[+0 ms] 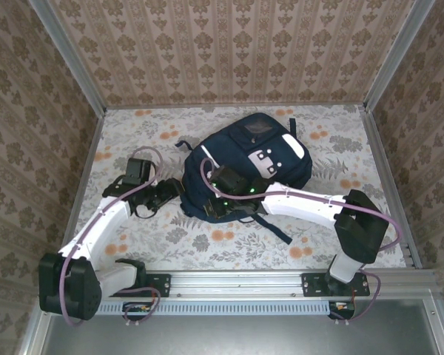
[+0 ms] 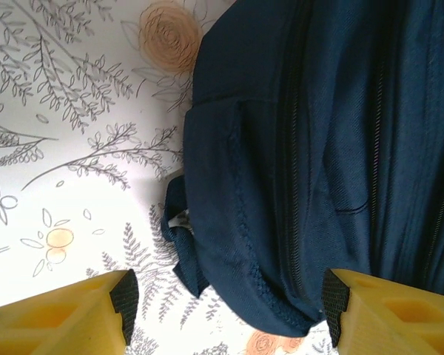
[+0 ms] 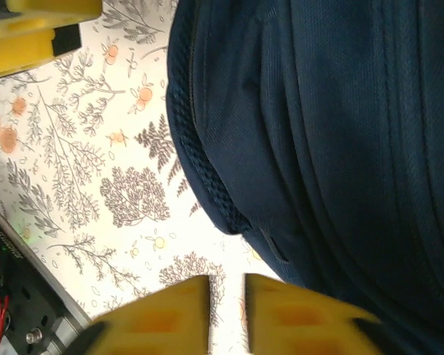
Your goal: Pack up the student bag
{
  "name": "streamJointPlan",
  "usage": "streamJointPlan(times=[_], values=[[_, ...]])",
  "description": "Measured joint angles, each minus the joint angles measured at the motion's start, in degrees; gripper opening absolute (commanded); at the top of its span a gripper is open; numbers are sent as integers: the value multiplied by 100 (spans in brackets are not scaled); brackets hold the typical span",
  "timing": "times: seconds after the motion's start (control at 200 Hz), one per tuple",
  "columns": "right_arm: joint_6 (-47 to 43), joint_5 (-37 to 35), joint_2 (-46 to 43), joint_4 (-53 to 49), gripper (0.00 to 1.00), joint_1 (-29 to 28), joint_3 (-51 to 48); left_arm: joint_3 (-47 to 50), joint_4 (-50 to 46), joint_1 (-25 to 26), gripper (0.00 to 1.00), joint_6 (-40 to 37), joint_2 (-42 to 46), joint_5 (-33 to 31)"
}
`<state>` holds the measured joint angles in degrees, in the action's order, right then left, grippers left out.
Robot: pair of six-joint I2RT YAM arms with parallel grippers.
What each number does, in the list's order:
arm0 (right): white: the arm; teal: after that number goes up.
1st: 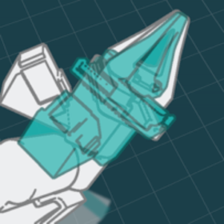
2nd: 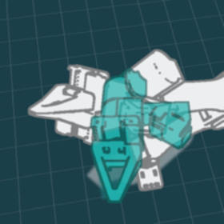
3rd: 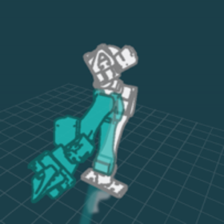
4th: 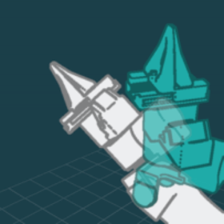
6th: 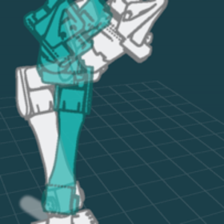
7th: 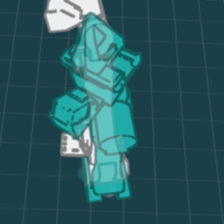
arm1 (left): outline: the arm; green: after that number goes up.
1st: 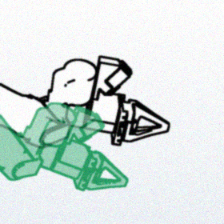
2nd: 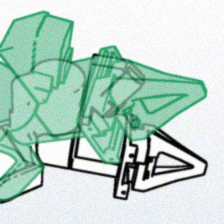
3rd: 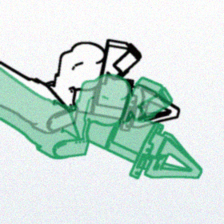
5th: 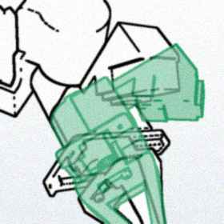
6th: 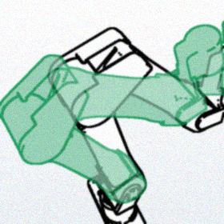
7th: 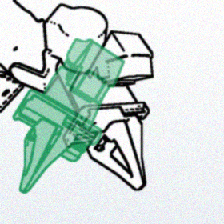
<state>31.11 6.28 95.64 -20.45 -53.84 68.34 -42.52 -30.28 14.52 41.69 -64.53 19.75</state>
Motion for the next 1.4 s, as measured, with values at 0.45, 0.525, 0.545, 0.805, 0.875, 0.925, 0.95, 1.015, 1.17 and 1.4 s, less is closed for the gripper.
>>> streamJointPlan(times=[0.45, 0.525, 0.545, 0.805, 0.875, 0.925, 0.95, 1.015, 1.17, 1.4], values=[[396, 26, 155, 212, 45, 24, -409, -4, 74, 0, 70, 39, 59, -2], [538, 79, 236, 411, 45, 48, -516, -4, 81, 0, 70, 39, 59, -2], [570, 101, 256, 461, 46, 59, -538, -4, 81, 0, 70, 39, 61, -2], [1165, 442, 389, 1366, 45, 219, -874, 2, 122, 0, 70, 39, 68, 0], [1305, 542, 402, 1617, 44, 236, -885, 4, 125, 0, 70, 37, 79, 0], [1403, 625, 413, 1832, 44, 245, -885, 13, 142, 0, 70, 37, 92, 0], [1438, 651, 413, 1912, 43, 245, -885, 15, 144, 0, 70, 39, 96, 0], [1554, 754, 413, 2131, 42, 249, -885, 24, 168, 0, 70, 37, 98, 0], [1661, 750, 385, 2371, 39, 256, -896, 101, 212, -2, 71, 37, 107, -22], [1419, -133, 28, 1519, 40, 295, -951, 85, 219, -37, 77, 59, 39, -236]])
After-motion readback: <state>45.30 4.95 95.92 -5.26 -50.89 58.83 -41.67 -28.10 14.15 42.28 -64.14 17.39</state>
